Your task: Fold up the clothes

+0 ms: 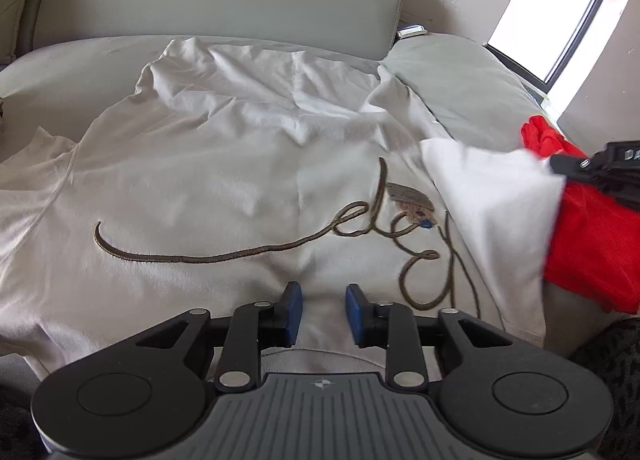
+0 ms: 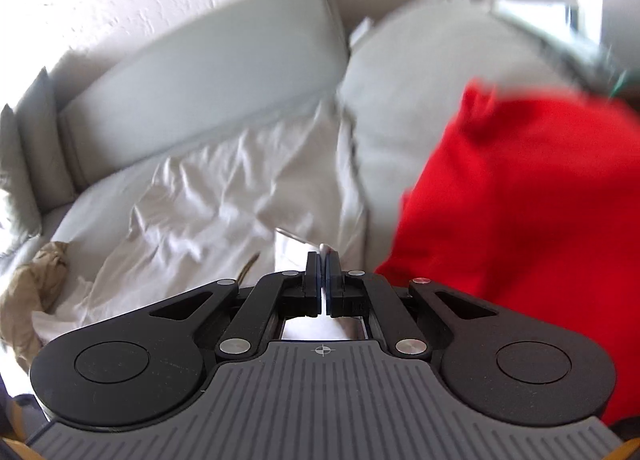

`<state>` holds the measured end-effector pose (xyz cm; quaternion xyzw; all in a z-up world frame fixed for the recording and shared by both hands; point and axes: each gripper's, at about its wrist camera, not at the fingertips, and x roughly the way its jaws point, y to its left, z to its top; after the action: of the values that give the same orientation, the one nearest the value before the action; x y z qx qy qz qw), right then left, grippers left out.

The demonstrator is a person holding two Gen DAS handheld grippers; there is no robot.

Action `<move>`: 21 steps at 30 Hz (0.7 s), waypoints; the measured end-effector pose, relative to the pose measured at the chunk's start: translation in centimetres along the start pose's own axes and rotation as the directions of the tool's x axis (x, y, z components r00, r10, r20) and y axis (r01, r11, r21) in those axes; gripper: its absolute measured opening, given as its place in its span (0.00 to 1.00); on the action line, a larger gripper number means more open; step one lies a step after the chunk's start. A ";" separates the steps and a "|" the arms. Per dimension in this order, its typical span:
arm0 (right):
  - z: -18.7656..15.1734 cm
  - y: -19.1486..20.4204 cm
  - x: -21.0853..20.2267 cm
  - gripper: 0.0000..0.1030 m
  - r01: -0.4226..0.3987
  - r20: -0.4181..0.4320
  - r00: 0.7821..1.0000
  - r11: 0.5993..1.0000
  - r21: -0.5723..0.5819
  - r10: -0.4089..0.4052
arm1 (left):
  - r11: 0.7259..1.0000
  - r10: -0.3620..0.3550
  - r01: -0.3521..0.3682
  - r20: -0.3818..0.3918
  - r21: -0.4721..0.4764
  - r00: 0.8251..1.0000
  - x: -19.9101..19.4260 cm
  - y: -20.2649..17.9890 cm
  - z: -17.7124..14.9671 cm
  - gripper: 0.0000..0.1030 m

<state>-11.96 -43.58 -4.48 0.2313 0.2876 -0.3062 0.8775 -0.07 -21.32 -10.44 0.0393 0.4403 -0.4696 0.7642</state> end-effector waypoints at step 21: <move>-3.5 -6.0 -8.2 0.54 0.043 0.021 0.999 0.991 0.130 -0.047 | 0.971 0.180 -0.171 0.042 -0.166 0.983 -5.2 3.1 -3.7 0.38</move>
<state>-22.62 -42.45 -3.12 0.2775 0.2616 -0.3467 0.8570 -0.92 -14.28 -10.07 0.0026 0.4502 -0.3638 0.8155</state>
